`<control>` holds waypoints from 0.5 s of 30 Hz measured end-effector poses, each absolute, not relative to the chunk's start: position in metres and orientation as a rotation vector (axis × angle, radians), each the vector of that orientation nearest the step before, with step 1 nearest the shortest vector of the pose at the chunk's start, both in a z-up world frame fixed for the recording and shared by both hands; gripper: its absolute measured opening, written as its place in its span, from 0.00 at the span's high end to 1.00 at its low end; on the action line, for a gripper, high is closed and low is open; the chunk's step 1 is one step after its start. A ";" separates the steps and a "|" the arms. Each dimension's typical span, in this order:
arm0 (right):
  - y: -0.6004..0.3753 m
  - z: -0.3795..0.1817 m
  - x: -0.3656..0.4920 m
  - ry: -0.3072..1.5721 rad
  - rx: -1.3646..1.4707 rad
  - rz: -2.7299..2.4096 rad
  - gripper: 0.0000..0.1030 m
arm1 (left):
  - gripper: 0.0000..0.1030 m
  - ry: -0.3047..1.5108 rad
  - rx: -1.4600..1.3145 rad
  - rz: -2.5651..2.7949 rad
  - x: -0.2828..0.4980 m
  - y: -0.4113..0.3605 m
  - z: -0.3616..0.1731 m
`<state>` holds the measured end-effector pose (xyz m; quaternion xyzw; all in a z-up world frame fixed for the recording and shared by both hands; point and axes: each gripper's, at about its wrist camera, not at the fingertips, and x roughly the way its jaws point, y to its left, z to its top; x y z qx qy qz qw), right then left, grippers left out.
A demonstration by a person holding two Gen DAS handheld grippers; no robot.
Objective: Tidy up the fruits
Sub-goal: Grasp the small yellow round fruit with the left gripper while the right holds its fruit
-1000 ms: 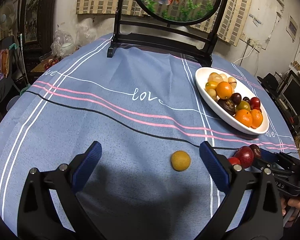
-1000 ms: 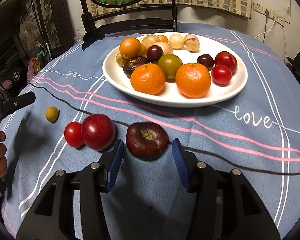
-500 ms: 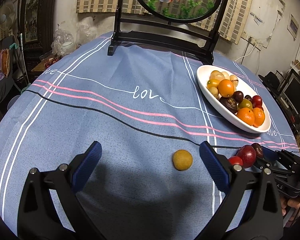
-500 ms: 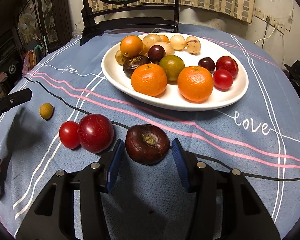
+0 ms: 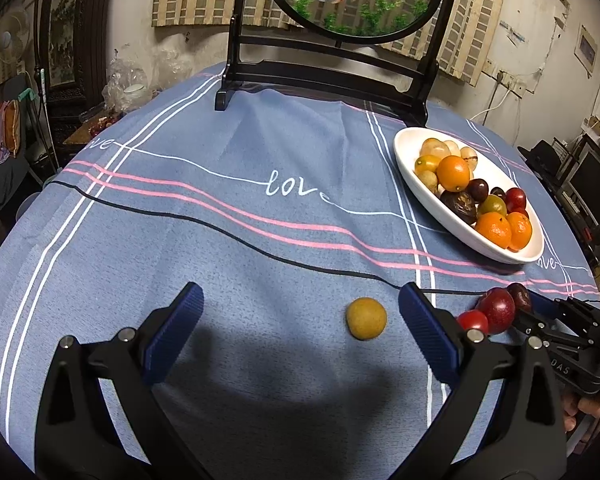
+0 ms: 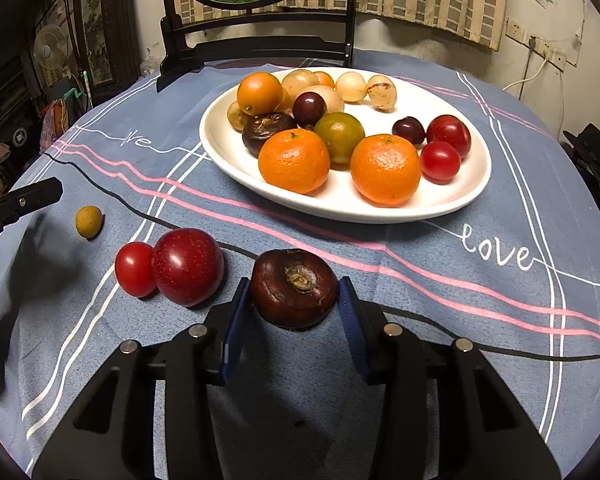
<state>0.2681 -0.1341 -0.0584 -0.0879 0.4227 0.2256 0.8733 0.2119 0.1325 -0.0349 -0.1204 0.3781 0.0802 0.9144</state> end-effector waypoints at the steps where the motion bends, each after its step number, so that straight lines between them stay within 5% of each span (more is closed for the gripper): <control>1: -0.136 -0.058 0.268 0.885 -0.177 0.467 0.57 | 0.03 0.781 -0.245 0.149 0.213 0.131 -0.035; 9: -0.145 -0.056 0.267 0.903 -0.131 0.462 0.57 | 0.09 0.781 -0.023 0.043 0.213 0.088 -0.039; 15: -0.146 -0.056 0.266 0.904 -0.130 0.461 0.57 | 0.37 0.821 -0.001 -0.013 0.217 0.080 -0.047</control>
